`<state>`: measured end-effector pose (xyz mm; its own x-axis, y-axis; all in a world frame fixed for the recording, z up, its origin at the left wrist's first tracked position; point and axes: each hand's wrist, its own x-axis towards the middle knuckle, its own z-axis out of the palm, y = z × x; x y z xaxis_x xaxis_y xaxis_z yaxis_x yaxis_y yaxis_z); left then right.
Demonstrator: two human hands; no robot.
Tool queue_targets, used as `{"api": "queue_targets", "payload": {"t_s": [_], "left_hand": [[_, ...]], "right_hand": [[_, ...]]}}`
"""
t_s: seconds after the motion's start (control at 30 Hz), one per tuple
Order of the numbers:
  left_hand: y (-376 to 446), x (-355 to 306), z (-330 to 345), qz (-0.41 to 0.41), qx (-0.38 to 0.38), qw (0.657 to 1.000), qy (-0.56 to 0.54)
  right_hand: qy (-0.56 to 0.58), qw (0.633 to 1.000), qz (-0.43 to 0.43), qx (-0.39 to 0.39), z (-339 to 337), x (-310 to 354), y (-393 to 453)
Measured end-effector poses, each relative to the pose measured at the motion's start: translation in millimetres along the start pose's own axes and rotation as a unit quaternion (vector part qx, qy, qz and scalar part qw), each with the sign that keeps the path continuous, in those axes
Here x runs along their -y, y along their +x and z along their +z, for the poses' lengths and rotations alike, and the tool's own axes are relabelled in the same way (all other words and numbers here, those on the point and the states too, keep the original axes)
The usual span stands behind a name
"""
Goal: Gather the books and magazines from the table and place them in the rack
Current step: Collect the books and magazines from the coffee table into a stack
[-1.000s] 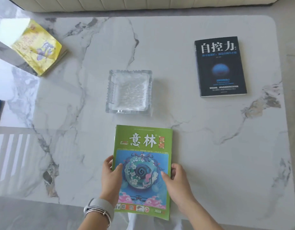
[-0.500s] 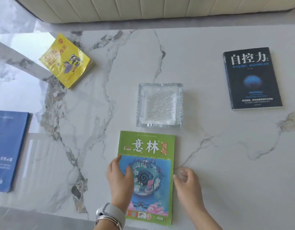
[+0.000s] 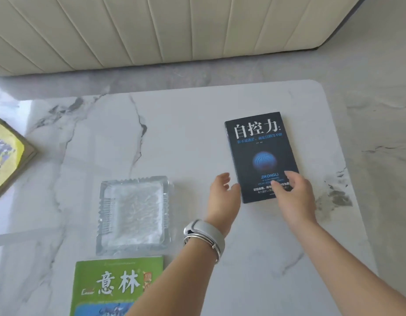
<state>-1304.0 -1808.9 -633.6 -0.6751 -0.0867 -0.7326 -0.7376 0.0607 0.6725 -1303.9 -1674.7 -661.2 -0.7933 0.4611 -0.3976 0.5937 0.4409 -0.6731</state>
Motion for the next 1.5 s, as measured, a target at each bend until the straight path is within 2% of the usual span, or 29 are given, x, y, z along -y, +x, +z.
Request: {"api": "queue_targets", "payload": {"t_s": [0.17, 0.3, 0.43, 0.6, 0.77, 0.87, 1.03, 1.2, 1.4, 1.5], "left_hand": [[36, -19, 22, -0.065, 0.003, 0.993, -0.102], [47, -18, 28, -0.079, -0.01, 0.987, -0.141], [52, -18, 30, -0.083, -0.012, 0.984, -0.155], [46, -16, 27, -0.088, 0.011, 0.989, -0.122], [20, -18, -9, -0.041, 0.015, 0.984, -0.171], [7, -12, -48, -0.026, -0.003, 0.98, -0.199], [-11, 4, -145, 0.01, -0.065, 0.967, -0.245], [-9, 24, -269, 0.07, -0.142, 0.945, -0.287], [18, 33, -427, 0.058, -0.241, 0.926, -0.284], [39, 38, -481, 0.042, -0.266, 0.92, -0.285]], "right_hand": [[-0.013, 1.0, 0.022, -0.006, -2, -5, 54], [-0.01, 0.997, 0.072, 0.0, -1, -14, 66], [0.004, 0.996, 0.088, 0.021, -1, -14, 68], [0.091, 0.986, 0.127, 0.067, -2, -5, 58], [0.116, 0.984, 0.111, 0.083, 8, 15, 23], [0.114, 0.987, 0.075, 0.087, 22, 39, -5], [0.098, 0.984, -0.035, 0.147, 77, 97, -63], [0.081, 0.972, -0.128, 0.178, 171, 164, -126], [0.027, 0.95, -0.191, 0.246, 311, 253, -180], [-0.023, 0.939, -0.222, 0.263, 370, 285, -187]]}}
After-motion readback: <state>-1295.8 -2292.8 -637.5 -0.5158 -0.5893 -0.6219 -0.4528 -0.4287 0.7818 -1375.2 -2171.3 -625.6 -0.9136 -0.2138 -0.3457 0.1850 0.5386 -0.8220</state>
